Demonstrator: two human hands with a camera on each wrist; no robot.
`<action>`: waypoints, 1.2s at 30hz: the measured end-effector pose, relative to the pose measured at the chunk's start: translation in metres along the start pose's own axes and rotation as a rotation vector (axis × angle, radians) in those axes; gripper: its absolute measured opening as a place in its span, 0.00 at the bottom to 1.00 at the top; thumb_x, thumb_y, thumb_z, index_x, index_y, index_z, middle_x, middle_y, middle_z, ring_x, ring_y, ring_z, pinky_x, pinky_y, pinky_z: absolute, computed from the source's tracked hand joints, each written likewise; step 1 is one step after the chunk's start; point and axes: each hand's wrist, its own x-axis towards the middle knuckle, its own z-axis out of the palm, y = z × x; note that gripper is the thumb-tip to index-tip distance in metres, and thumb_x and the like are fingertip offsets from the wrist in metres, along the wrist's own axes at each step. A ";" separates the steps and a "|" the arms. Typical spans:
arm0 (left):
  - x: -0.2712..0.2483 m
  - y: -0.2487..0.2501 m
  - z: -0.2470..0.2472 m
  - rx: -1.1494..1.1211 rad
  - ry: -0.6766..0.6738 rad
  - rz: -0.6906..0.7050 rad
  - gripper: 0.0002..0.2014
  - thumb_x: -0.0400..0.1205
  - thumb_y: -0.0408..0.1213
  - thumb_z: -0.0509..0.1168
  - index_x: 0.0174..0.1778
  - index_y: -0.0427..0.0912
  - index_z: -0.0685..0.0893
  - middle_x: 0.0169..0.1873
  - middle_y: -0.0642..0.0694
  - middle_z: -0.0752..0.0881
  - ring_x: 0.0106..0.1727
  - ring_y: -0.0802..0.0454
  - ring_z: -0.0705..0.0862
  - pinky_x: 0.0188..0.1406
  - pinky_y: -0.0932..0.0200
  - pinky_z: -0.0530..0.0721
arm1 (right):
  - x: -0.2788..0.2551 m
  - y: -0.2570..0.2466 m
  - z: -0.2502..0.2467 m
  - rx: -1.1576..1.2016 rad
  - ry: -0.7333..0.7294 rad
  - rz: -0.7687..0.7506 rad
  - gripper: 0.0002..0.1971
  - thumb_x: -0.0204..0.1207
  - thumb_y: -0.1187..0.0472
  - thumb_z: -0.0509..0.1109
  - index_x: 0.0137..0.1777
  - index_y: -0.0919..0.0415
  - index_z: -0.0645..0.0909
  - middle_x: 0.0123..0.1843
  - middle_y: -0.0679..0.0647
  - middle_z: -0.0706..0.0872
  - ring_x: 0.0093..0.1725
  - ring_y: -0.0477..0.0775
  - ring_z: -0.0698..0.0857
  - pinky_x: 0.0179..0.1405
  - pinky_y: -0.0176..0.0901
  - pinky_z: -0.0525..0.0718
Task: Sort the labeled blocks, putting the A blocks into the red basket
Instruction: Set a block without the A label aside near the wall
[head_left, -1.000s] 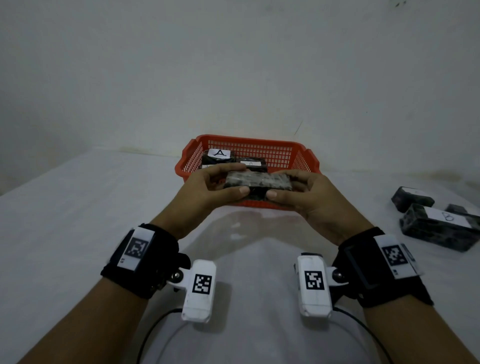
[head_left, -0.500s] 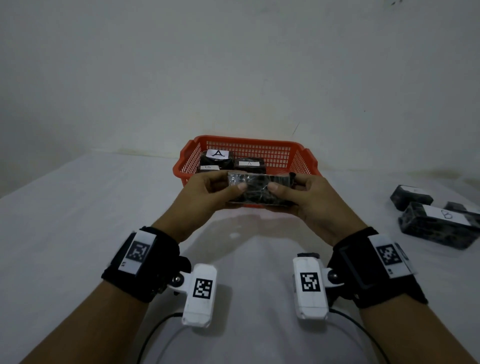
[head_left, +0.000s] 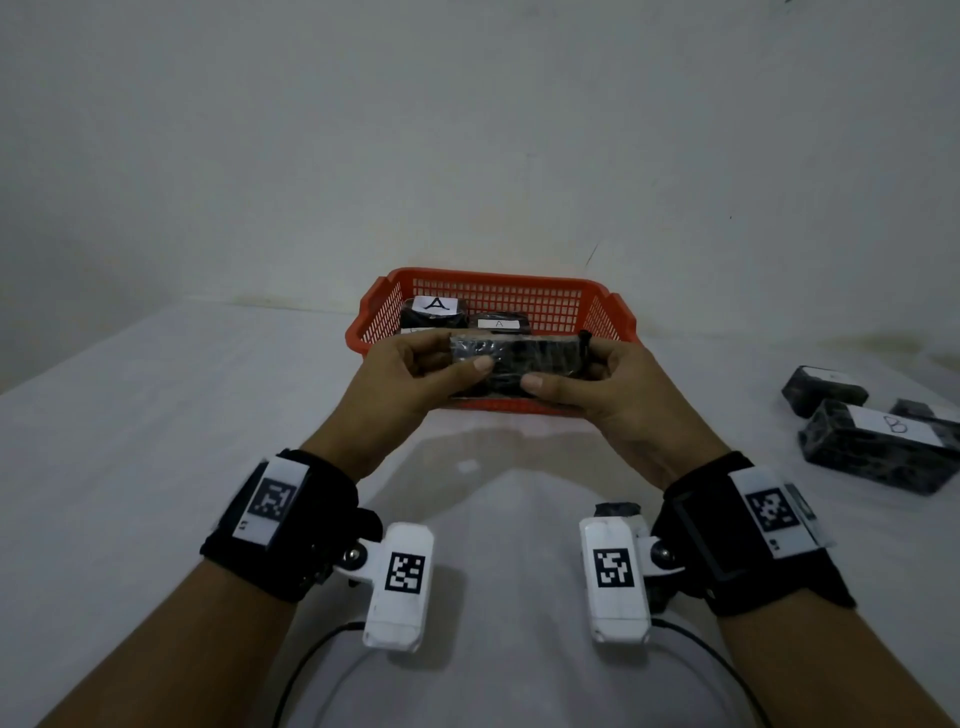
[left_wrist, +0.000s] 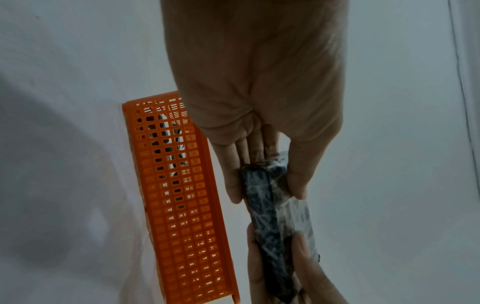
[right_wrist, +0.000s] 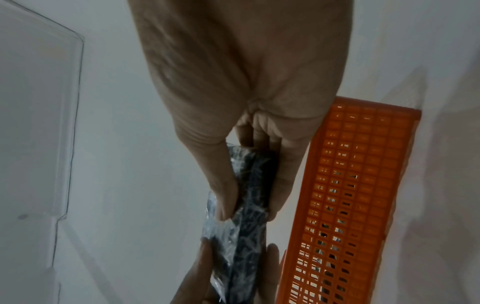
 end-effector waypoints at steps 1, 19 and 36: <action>0.000 0.001 0.000 -0.008 -0.013 -0.005 0.21 0.78 0.39 0.74 0.67 0.39 0.86 0.59 0.44 0.93 0.61 0.46 0.92 0.62 0.49 0.90 | 0.000 -0.001 0.000 -0.022 0.015 -0.015 0.25 0.66 0.62 0.87 0.64 0.61 0.89 0.58 0.54 0.96 0.60 0.53 0.94 0.68 0.58 0.90; 0.001 0.000 0.000 0.064 -0.065 -0.043 0.23 0.77 0.45 0.73 0.66 0.40 0.88 0.59 0.44 0.92 0.62 0.49 0.91 0.65 0.50 0.89 | 0.005 0.004 -0.006 0.133 -0.042 0.051 0.27 0.64 0.59 0.85 0.63 0.68 0.88 0.58 0.62 0.95 0.61 0.61 0.94 0.66 0.53 0.89; 0.000 0.003 -0.002 0.075 -0.041 -0.048 0.20 0.80 0.32 0.75 0.68 0.40 0.87 0.59 0.47 0.93 0.60 0.54 0.92 0.58 0.63 0.89 | 0.001 -0.003 -0.006 0.083 -0.034 0.008 0.28 0.64 0.61 0.86 0.65 0.64 0.87 0.59 0.58 0.95 0.62 0.58 0.94 0.65 0.52 0.90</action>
